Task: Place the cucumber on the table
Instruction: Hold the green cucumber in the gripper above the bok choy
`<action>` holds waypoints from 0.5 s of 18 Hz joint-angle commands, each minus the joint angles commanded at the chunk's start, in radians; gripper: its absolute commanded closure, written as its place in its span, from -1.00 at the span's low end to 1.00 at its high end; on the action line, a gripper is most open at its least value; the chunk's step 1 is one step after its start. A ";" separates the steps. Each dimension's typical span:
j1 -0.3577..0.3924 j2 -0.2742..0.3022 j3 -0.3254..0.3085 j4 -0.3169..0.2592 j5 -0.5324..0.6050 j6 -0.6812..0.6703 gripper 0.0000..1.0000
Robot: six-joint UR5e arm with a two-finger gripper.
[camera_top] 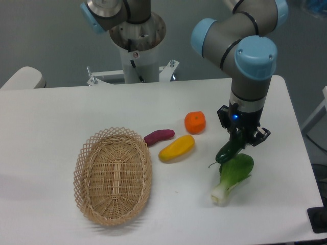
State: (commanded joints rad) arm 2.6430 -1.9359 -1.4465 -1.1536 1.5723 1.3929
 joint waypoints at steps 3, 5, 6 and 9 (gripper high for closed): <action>-0.002 -0.002 0.000 0.000 0.000 0.000 0.66; -0.002 -0.002 0.006 0.000 0.000 0.000 0.66; -0.002 -0.003 0.006 0.000 0.000 0.000 0.66; -0.009 -0.009 0.006 0.002 0.000 -0.008 0.66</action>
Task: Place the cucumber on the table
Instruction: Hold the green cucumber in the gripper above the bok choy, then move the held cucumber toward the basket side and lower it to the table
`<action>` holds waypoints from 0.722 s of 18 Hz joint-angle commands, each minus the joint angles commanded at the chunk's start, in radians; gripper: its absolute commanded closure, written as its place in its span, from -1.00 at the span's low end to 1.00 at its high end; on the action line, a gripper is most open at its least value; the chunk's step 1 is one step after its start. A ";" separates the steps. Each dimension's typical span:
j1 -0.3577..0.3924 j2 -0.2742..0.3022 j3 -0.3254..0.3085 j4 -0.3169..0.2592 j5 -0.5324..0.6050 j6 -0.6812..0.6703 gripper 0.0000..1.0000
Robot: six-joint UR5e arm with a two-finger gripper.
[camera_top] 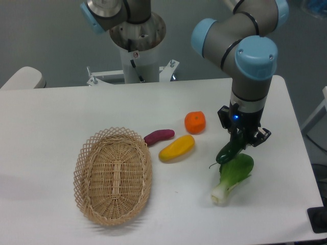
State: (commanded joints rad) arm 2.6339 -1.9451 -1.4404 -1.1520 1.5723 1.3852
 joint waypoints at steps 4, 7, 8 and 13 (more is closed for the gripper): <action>-0.014 -0.011 0.000 0.002 0.002 -0.017 0.66; -0.025 -0.018 0.003 0.023 0.002 -0.067 0.66; -0.028 -0.025 0.005 0.023 0.002 -0.075 0.65; -0.055 -0.054 0.008 0.046 0.003 -0.306 0.65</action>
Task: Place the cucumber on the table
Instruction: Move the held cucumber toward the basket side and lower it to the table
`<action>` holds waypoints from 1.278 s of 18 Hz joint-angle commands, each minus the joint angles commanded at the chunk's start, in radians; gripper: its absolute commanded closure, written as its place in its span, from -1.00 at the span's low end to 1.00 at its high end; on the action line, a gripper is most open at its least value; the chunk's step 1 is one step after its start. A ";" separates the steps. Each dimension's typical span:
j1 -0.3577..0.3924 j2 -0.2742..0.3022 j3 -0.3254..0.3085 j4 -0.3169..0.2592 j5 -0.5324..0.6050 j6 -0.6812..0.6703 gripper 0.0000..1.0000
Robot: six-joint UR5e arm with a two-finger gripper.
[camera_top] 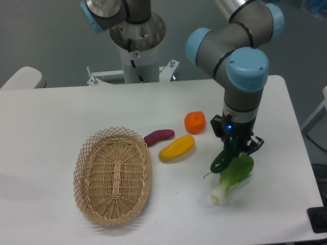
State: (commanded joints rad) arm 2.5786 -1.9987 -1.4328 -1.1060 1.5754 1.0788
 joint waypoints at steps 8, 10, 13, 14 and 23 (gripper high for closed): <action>-0.058 -0.084 -0.003 0.110 -0.002 -0.321 0.62; -0.075 -0.110 -0.009 0.126 -0.002 -0.378 0.62; -0.097 -0.138 -0.018 0.127 0.000 -0.390 0.59; -0.098 -0.144 -0.021 0.127 0.000 -0.389 0.54; -0.124 -0.183 -0.066 0.138 0.008 -0.369 0.48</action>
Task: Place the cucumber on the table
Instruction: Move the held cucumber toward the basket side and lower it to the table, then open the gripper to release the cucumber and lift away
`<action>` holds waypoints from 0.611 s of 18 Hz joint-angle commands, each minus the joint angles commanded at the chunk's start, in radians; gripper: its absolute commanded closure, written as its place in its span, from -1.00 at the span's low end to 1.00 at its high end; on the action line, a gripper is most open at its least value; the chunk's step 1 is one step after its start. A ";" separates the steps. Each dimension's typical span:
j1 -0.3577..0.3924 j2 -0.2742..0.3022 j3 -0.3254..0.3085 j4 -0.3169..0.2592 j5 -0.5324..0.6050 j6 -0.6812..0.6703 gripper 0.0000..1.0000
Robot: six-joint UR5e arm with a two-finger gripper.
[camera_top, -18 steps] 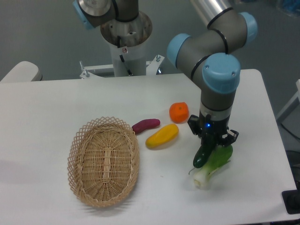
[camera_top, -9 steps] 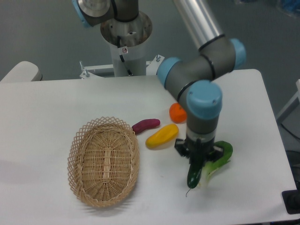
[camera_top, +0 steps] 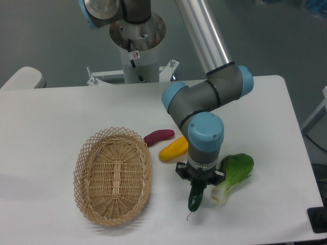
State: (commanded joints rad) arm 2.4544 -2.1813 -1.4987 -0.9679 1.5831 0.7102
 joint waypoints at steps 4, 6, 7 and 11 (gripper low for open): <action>-0.006 -0.012 -0.002 0.002 0.002 0.032 0.37; -0.008 -0.017 -0.003 0.000 0.002 0.034 0.36; -0.008 -0.017 -0.003 0.000 0.003 0.040 0.32; -0.009 -0.017 -0.006 0.002 0.005 0.046 0.06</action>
State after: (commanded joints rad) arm 2.4452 -2.1982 -1.5048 -0.9664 1.5877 0.7563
